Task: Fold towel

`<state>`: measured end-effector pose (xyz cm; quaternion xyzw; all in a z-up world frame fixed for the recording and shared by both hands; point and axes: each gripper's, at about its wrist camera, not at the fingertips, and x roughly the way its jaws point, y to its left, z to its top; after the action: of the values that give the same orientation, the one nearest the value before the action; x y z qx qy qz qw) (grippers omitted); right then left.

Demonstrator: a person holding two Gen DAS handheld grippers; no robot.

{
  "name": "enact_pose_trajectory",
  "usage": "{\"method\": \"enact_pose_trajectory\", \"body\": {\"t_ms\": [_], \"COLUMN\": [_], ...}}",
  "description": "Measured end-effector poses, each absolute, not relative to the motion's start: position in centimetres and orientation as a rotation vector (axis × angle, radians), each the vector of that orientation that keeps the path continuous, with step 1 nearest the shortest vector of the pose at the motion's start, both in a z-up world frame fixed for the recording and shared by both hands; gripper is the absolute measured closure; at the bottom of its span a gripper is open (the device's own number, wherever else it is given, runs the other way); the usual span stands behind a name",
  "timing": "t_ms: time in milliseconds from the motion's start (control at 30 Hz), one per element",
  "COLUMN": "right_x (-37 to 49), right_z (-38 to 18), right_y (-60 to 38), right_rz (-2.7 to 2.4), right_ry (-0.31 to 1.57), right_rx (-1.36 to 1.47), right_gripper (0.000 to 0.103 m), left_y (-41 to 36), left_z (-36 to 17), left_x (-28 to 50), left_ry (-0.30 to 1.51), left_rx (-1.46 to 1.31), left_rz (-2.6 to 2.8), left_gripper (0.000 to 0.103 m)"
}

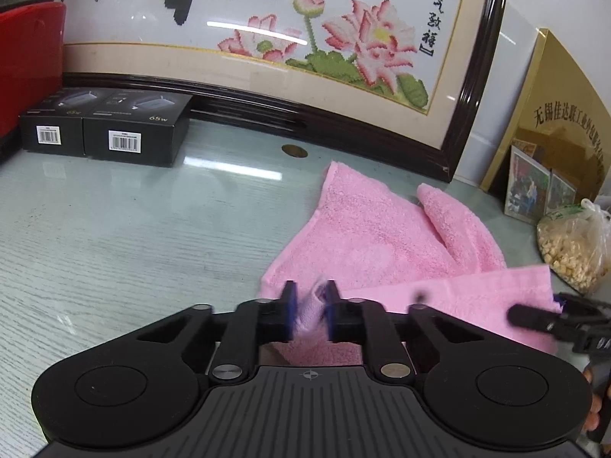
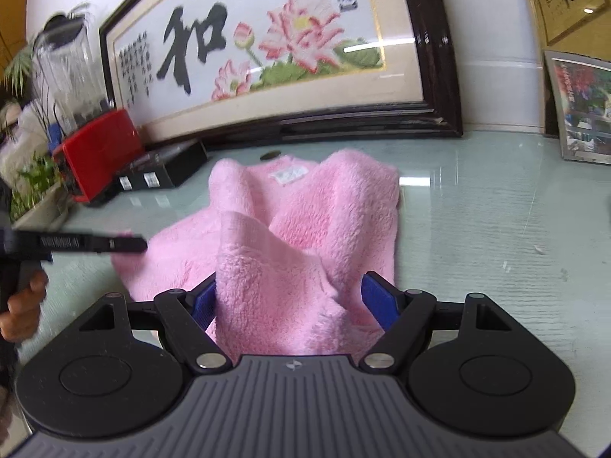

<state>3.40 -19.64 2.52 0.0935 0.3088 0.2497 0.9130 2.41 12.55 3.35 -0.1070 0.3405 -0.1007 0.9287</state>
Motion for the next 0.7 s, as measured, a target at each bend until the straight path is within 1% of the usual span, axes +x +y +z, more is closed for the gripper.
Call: {"method": "enact_pose_trajectory", "body": {"t_ms": [200, 300, 467, 533, 633, 700], "right_x": [3.5, 3.8, 4.3, 4.6, 4.8, 3.9], "right_z": [3.0, 3.0, 2.9, 2.5, 2.0, 2.3], "right_y": [-22.6, -23.4, -22.9, -22.5, -22.2, -21.7], "right_rz": [0.544, 0.553, 0.595, 0.596, 0.664, 0.796], "right_ry": [0.576, 0.572, 0.585, 0.617, 0.669, 0.668], "right_rx": [0.379, 0.424, 0.429, 0.433, 0.461, 0.448], "right_gripper": [0.024, 0.024, 0.024, 0.024, 0.029, 0.03], "left_y": [10.9, 10.2, 10.3, 10.4, 10.4, 10.6], "left_z": [3.8, 3.6, 3.4, 3.2, 3.0, 3.1], "left_x": [-1.6, -3.3, -3.5, -2.8, -2.3, -2.4], "left_ry": [0.583, 0.555, 0.564, 0.598, 0.631, 0.639], "left_rx": [-0.108, -0.058, -0.07, -0.079, -0.1, -0.11], "left_rz": [-0.231, -0.271, -0.289, -0.282, -0.279, -0.284], "left_gripper": [0.097, 0.097, 0.097, 0.097, 0.097, 0.097]}}
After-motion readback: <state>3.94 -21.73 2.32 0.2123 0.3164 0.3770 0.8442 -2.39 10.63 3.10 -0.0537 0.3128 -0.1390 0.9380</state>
